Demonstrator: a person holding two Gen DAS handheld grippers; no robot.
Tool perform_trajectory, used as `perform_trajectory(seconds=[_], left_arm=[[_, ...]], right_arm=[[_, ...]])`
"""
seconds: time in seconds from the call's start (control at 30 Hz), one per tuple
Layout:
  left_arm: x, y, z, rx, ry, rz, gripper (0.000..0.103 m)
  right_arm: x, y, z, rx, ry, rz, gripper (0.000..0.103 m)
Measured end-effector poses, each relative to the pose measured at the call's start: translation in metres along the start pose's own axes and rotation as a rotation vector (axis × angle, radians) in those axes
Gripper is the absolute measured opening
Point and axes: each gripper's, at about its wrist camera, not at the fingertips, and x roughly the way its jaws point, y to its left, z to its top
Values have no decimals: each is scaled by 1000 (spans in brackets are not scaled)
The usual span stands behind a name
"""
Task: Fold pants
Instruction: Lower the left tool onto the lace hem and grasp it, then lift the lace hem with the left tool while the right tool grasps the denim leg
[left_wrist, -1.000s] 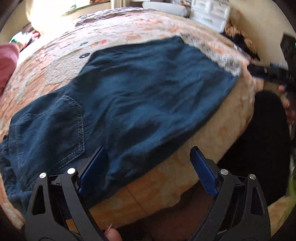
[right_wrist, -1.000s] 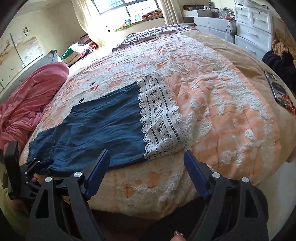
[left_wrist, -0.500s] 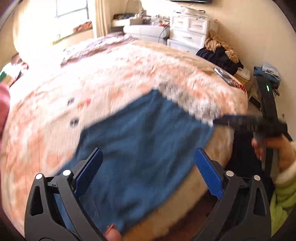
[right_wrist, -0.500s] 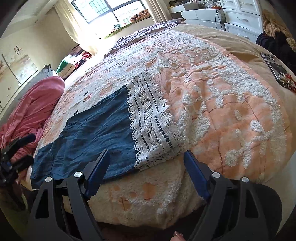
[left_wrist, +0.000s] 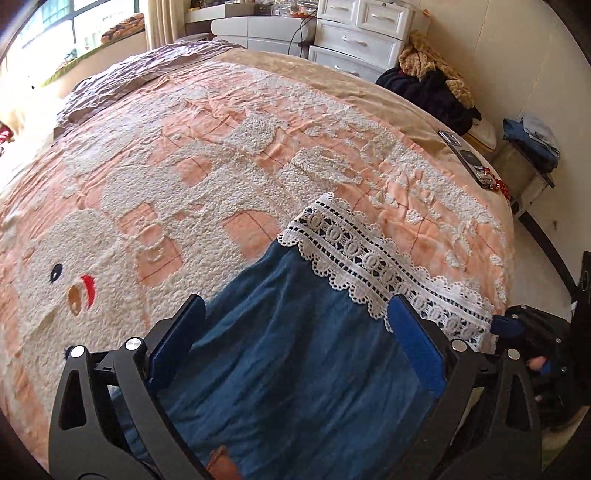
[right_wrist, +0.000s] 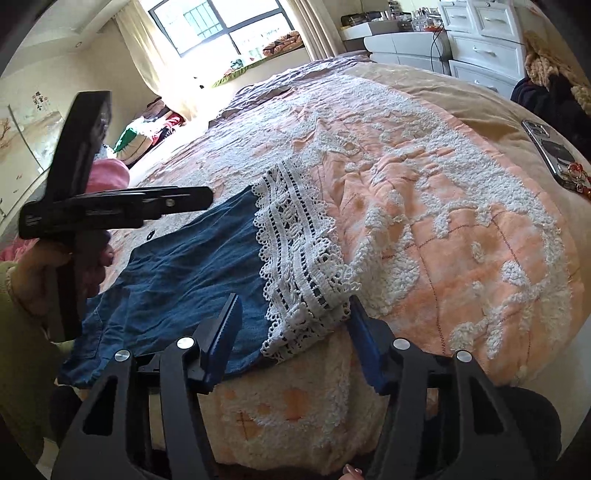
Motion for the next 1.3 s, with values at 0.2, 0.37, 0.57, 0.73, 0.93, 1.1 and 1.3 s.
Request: perform_trajectory(seconds=[0.2,0.37,0.57,0.73,0.93,1.1,1.3], left_arm=[[30,4,17,-30,15,-36,93],[49,2,27,14,26,-61,93],[67,6,29,82,53,-147,93],[84,17,33,56,75,-236,92],[88,27,39,0,58,-334,71],[86,18,36,10,76,-371,38],[80,2,36,71,64,-312,13]], right_arm=[[-4,8,-4,-35,-14,15,56],[7,6,2,-12,16,38,56],[23,-16,6,116,84,88,56],[31,-27,7,174,83,136,24],[31,-19,7,134,64,135,23],[32,-16,8,113,50,149,23],[33,-12,10,97,30,170,17]])
